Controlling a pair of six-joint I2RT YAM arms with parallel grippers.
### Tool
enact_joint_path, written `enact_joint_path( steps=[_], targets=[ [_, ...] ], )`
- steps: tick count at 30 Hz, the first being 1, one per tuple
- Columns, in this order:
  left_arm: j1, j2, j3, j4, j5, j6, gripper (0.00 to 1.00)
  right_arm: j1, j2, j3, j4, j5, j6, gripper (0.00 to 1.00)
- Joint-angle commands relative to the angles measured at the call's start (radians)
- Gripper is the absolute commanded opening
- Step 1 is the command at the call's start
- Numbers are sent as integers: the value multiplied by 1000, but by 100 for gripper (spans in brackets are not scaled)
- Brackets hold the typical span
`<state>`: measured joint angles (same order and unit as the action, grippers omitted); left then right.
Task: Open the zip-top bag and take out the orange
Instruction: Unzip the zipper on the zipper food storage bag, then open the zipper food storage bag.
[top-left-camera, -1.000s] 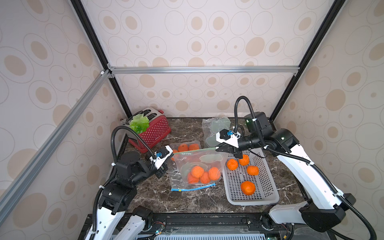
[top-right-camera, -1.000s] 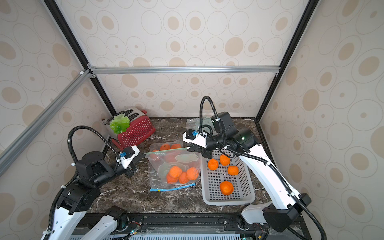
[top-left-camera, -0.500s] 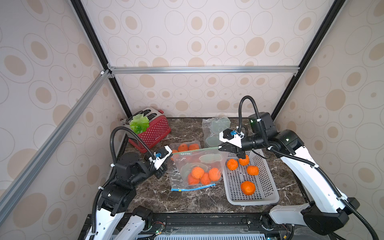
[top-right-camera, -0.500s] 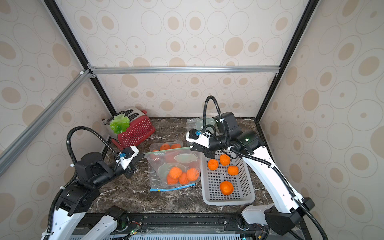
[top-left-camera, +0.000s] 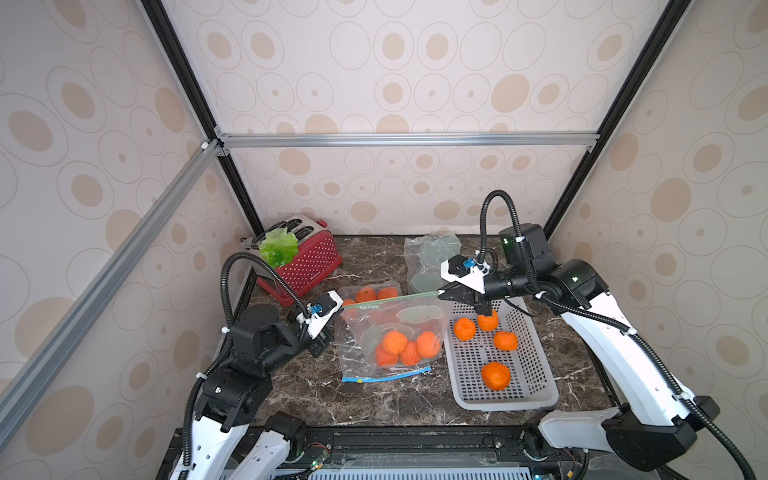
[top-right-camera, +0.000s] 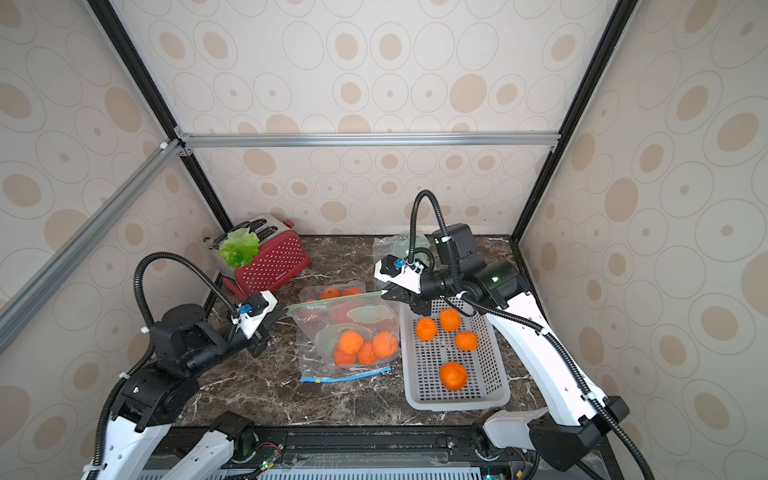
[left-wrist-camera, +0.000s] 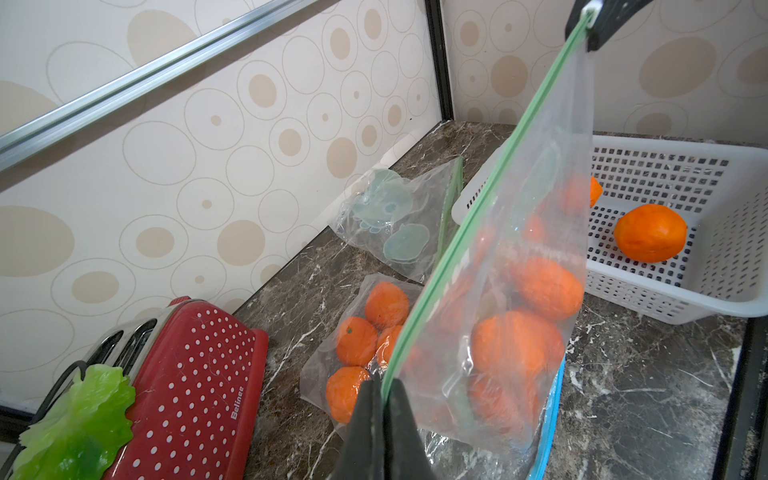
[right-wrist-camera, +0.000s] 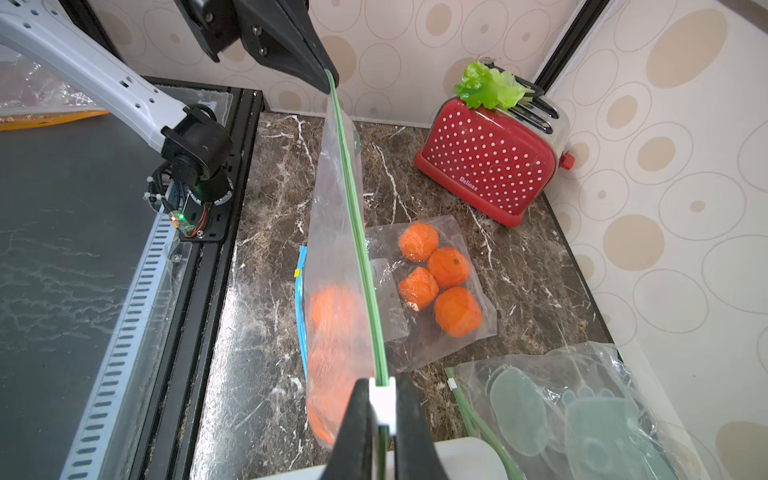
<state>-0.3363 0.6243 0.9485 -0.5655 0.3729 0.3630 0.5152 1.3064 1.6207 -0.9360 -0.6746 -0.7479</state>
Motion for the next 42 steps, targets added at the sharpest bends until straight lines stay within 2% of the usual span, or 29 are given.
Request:
enact_joint_path(
  steps=[1, 2, 3, 7, 9, 13, 15, 17, 18, 22, 28, 36, 42],
  targets=[
    [14, -7, 34, -23, -53, -34, 81, -22, 15, 11, 53, -86, -15, 0],
    [14, -16, 31, -20, -39, -32, 94, -21, 20, 11, 59, -109, -25, 0],
    [14, -24, 34, -19, -32, -33, 99, -21, 22, 11, 61, -129, -30, 0],
    [14, -29, 73, 23, -7, -118, 99, -20, 8, -40, 83, -194, -31, 0],
    [13, 29, 155, -2, 17, -195, 99, -20, -14, -95, 115, -217, -23, 0],
    [14, 208, 369, -149, 179, -241, 99, -20, -70, -233, 220, -245, 21, 0],
    [12, 297, 458, -230, 294, -224, 93, -14, -82, -272, 247, -255, 36, 0],
    [7, 346, 478, -261, 391, -217, 87, -5, -87, -291, 258, -249, 38, 0],
    [-1, 351, 465, -260, 404, -211, 85, -3, -87, -294, 259, -248, 39, 0],
    [-67, 349, 396, -248, 309, -162, 83, 4, -85, -293, 248, -246, 36, 0],
    [-149, 423, 385, -277, 212, -132, 76, 11, -88, -294, 249, -249, 43, 1],
    [-178, 452, 356, -269, 89, -130, 69, 21, -99, -313, 256, -241, 56, 1],
    [-185, 465, 333, -261, 80, -139, 66, 24, -97, -319, 262, -235, 65, 1]
  ],
)
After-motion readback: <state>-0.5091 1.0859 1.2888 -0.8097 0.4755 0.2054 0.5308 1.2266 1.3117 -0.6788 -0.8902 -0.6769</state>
